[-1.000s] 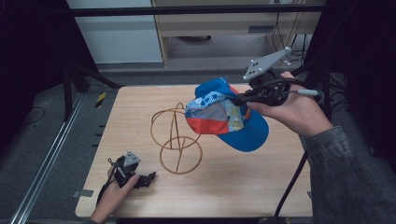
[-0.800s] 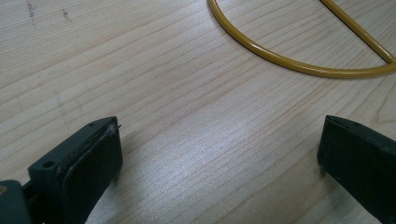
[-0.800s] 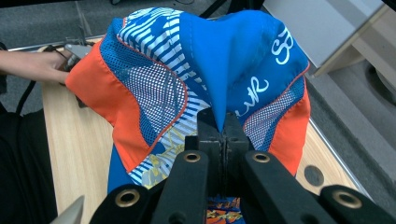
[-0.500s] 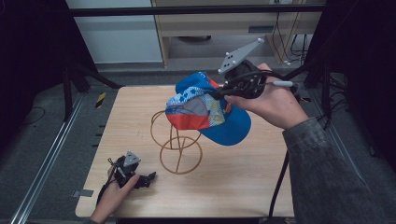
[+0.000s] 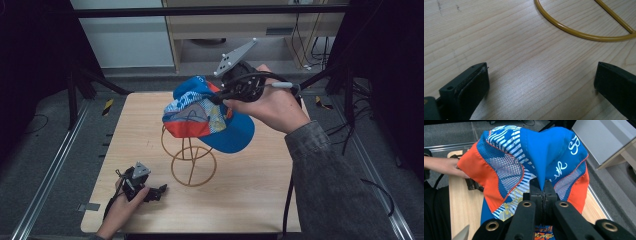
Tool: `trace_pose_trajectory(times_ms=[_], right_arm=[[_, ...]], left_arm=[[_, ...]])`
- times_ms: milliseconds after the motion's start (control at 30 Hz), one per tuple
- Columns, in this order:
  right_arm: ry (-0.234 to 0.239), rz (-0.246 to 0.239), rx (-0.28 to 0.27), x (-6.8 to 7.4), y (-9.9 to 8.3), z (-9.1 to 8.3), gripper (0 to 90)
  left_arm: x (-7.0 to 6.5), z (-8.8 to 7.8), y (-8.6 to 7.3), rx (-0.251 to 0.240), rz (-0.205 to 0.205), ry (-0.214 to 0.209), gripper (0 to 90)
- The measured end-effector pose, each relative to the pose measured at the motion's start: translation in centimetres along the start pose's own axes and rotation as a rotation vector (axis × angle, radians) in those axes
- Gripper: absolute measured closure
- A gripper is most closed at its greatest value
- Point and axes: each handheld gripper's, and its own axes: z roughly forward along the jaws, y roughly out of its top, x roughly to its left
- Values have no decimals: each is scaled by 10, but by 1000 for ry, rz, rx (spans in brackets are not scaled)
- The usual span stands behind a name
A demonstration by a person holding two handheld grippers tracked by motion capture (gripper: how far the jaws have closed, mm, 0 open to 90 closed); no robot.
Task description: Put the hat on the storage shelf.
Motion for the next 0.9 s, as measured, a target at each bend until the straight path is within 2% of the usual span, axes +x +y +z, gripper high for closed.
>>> trace_pose_trajectory(times_ms=[900], right_arm=[[28,-29,48,2,24,32,898]], left_arm=[[0,0,0,1,1,2,0]])
